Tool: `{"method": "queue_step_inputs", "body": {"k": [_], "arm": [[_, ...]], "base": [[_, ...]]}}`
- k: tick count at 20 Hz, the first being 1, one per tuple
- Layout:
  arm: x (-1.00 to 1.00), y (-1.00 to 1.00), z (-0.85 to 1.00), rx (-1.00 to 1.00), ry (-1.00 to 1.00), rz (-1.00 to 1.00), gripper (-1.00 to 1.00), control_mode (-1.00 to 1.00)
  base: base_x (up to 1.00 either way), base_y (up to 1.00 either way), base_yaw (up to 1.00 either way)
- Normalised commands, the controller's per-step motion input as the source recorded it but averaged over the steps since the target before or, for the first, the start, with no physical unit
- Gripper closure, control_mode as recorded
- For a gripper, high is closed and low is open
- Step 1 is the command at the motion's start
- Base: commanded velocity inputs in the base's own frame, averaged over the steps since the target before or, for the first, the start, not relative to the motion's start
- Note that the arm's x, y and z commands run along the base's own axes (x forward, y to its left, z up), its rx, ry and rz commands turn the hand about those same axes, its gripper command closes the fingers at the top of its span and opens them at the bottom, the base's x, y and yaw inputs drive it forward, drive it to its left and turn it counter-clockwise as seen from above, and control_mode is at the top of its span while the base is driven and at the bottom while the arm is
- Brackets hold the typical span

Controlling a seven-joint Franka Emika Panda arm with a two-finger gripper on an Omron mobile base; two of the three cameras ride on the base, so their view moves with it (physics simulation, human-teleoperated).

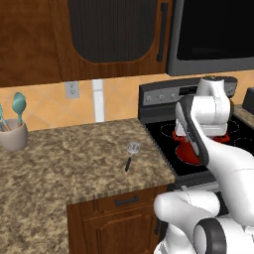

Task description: Put the mushroom and avocado in the pot. Retrieve the spatula and lightly stir the vegetables in the pot.

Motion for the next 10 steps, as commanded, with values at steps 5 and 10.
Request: {"method": "queue_step_inputs", "body": {"k": [5,10], "arm": [[-0.05,1.0,0.01,0.0,0.27,0.05,-1.0,-1.0],[-0.02,0.92,-0.19,0.0,0.25,0.03,-1.0,-1.0]], "base": [[0.0,0.0,0.0],[0.0,0.0,0.0]]}}
